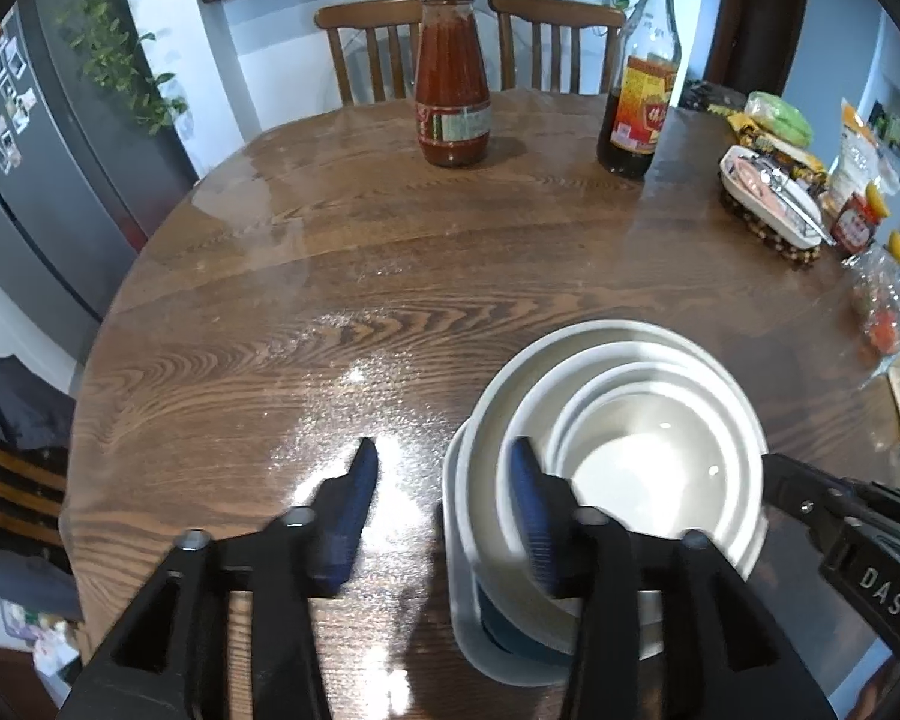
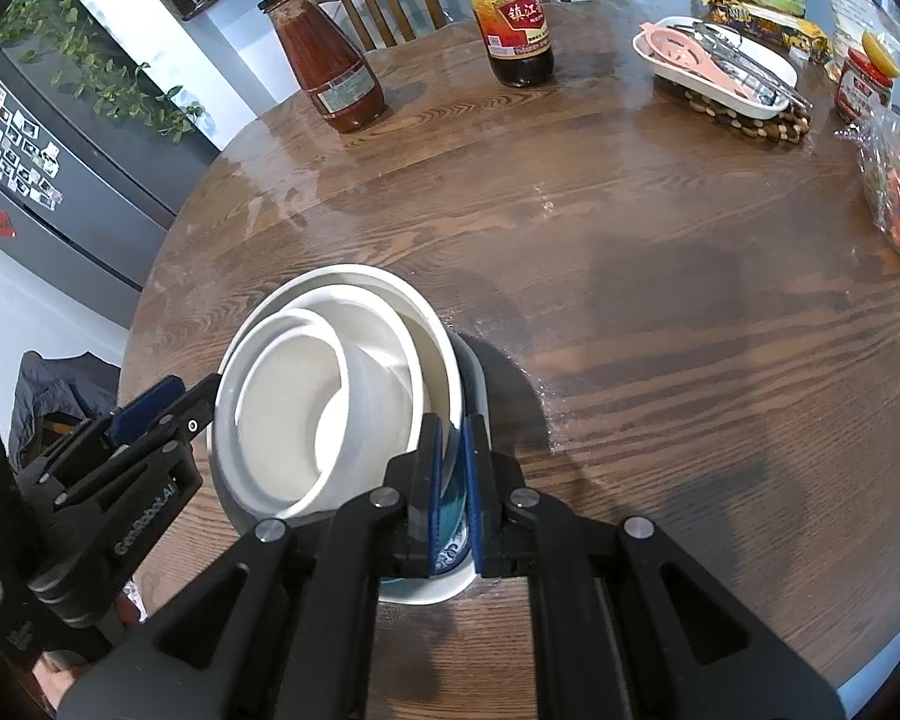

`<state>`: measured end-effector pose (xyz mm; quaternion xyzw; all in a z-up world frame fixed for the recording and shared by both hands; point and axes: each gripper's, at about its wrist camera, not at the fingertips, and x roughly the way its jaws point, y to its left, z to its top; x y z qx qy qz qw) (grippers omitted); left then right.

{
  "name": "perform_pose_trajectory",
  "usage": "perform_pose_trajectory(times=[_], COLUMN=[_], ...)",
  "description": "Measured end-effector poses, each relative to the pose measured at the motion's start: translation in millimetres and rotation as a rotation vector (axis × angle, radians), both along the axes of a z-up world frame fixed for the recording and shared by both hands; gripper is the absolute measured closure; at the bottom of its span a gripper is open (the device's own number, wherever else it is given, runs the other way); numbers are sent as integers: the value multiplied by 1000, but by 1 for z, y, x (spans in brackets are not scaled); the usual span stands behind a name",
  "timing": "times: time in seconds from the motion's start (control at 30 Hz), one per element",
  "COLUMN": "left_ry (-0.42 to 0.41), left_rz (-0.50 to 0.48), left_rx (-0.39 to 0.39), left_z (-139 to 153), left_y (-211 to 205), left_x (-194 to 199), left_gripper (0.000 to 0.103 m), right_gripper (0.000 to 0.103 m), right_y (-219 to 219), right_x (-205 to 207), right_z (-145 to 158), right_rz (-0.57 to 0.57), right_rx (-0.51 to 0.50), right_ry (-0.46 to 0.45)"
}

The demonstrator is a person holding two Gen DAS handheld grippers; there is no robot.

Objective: Organize plates and bowls
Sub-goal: 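Open the left tool and release the stack rim while the right tool opens too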

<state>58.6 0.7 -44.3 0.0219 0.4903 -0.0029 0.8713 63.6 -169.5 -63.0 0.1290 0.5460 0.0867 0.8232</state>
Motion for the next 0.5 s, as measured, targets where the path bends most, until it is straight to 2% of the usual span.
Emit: perform_pose_trajectory(times=[0.43, 0.5], left_ry=[-5, -6], left_rz=[4, 4], left_rx=[1, 2], left_z=[0, 0], left_y=[1, 1], left_x=[-1, 0], left_gripper=[51, 51], right_gripper=[92, 89], right_y=[0, 0], right_x=[-3, -4], right_z=[1, 1], right_rz=[-6, -7], right_rx=[12, 10], right_ry=[1, -1])
